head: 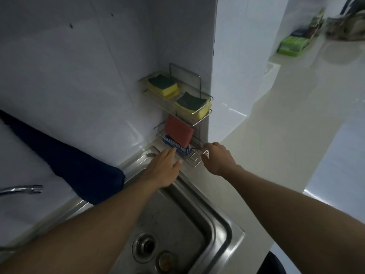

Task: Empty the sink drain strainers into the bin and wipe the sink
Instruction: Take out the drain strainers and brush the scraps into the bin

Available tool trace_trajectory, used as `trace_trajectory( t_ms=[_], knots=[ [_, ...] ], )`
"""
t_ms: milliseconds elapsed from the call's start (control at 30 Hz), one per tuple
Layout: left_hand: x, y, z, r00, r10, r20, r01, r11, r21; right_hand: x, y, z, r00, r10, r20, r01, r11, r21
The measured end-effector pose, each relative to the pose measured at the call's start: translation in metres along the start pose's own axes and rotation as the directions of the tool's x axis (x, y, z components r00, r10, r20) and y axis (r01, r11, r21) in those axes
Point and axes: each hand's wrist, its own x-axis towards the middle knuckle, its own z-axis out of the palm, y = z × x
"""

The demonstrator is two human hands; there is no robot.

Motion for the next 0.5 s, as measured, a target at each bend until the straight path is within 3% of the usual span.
trace_trajectory(
  t_ms=[200,500],
  knots=[
    [0.038,0.007,0.031,0.997,-0.008,0.076,0.01,1.0,-0.028,0.029,0.012,0.017,0.997,-0.032,0.069,0.033,0.999,-0.018],
    [0.063,0.007,0.052,0.976,-0.004,0.219,0.003,1.0,0.005,0.054,0.022,0.028,0.996,0.035,0.082,-0.034,0.999,-0.008]
  ],
)
